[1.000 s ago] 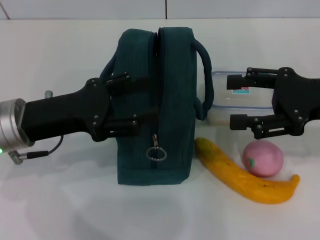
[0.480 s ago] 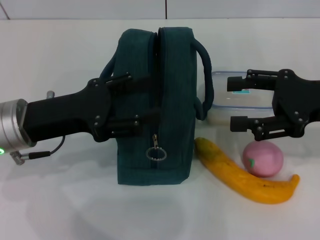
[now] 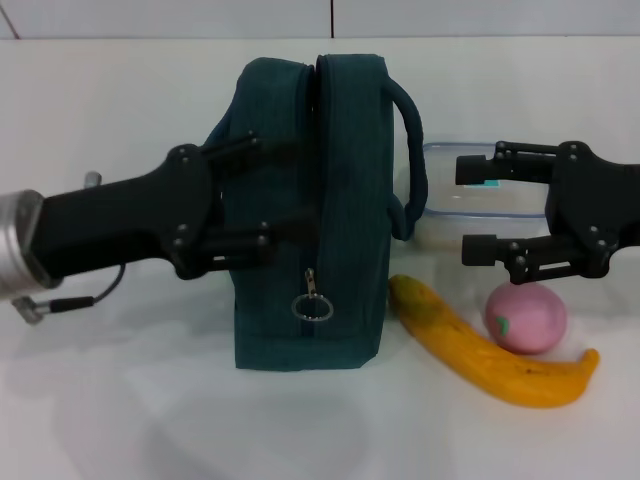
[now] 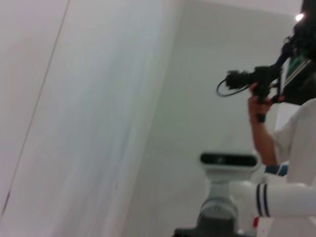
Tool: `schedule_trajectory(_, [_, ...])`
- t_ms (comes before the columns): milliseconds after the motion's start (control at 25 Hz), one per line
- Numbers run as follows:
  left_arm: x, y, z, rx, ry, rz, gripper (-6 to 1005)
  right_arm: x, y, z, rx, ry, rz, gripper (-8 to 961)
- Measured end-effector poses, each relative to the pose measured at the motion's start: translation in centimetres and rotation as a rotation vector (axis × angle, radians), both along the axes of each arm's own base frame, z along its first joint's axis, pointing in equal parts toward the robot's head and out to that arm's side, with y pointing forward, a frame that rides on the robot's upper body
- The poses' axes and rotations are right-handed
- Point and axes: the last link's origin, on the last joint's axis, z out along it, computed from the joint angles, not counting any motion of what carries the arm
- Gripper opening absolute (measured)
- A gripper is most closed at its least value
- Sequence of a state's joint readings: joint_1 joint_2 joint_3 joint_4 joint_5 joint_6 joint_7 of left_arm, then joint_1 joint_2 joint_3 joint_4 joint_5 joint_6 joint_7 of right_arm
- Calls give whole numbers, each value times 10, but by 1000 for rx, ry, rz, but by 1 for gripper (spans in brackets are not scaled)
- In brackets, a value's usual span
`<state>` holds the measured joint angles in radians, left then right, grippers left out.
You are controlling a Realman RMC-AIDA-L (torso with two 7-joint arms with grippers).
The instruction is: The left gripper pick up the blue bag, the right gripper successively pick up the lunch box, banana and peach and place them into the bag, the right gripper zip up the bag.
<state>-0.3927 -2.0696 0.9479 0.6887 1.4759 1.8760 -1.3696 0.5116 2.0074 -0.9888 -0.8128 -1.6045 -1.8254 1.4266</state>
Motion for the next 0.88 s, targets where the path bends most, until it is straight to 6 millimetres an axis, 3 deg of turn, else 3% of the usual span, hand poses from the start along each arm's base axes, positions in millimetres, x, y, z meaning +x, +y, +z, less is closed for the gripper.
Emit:
schedule_trajectory(200, [10,4,22,-57,-26,10,862,4,-1,-1,-4,3,-11,841])
schedule_trajectory(360, [14,23,54,-148,22,164,861,8,-3,-4,-2,8,-13,840])
schedule_trajectory(520, [10,42,70,-186,107,370,861,16,-6,-5,12,10,-23,840])
schedule_trajectory(640, [2,53,74,-231,165,538,861,20,-8,-5,20,9,-30,840])
schedule_trajectory(880, [6,66,61,-339,292,656,858,27,-11,0,50,22,-48,840])
